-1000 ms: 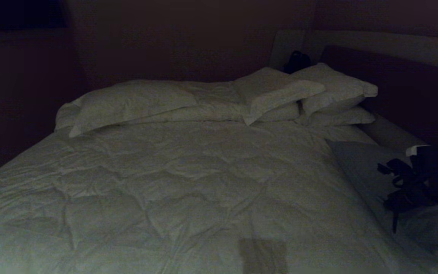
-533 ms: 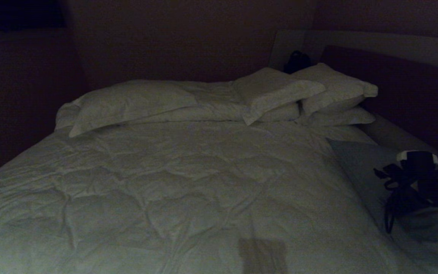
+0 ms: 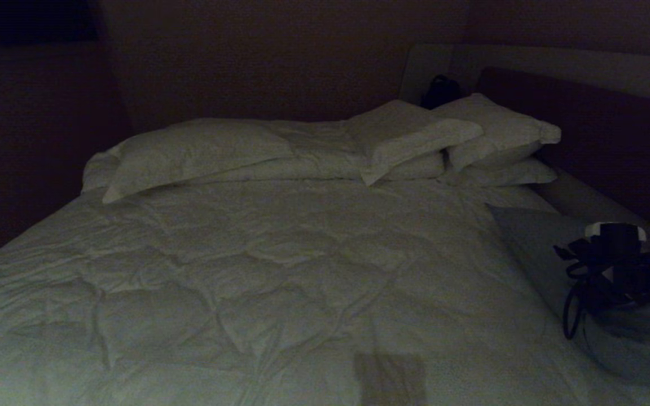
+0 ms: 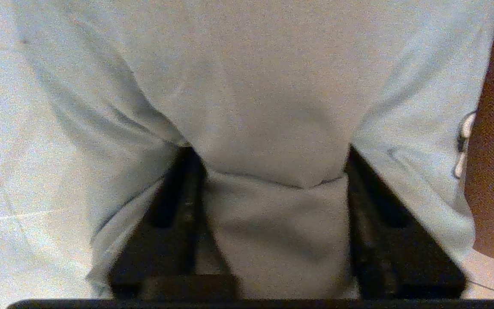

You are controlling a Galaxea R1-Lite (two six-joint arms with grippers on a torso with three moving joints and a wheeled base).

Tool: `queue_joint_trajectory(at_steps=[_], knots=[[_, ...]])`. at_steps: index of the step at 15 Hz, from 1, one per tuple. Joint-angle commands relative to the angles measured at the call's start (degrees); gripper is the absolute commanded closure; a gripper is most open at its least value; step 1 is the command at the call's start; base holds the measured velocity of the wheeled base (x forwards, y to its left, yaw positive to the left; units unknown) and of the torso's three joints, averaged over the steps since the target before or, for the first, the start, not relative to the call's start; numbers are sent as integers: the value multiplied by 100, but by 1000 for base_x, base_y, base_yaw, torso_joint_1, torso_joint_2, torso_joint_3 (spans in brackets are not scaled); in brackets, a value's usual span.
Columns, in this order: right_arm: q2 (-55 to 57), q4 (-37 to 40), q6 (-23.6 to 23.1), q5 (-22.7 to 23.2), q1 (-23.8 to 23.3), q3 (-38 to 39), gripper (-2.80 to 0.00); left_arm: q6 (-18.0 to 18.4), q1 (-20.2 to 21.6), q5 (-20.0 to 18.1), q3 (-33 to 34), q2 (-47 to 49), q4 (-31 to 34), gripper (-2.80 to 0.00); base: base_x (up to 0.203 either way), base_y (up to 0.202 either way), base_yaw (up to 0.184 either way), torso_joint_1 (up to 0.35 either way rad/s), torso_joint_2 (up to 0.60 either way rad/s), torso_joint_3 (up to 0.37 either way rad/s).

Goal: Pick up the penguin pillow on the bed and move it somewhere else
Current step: Pick up the pillow

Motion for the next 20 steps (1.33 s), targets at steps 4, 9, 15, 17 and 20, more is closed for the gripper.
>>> queue_joint_trajectory(at_steps=[4, 9, 15, 17, 20], knots=[[-63, -7, 48, 11, 0, -53, 0, -4, 0, 4, 0, 0, -2, 0, 0, 0, 0, 0, 0, 0], [-192, -7, 456, 54, 32, -231, 0, -4, 0, 4, 0, 0, -2, 0, 0, 0, 0, 0, 0, 0], [-454, 7, 1542, 20, 510, -730, 0, -4, 0, 4, 0, 0, -2, 0, 0, 0, 0, 0, 0, 0], [-453, 8, 1945, -12, 807, -874, 0, -4, 0, 4, 0, 0, -2, 0, 0, 0, 0, 0, 0, 0], [-390, -7, 2702, -24, 1278, -1157, 0, -4, 0, 4, 0, 0, -2, 0, 0, 0, 0, 0, 0, 0]])
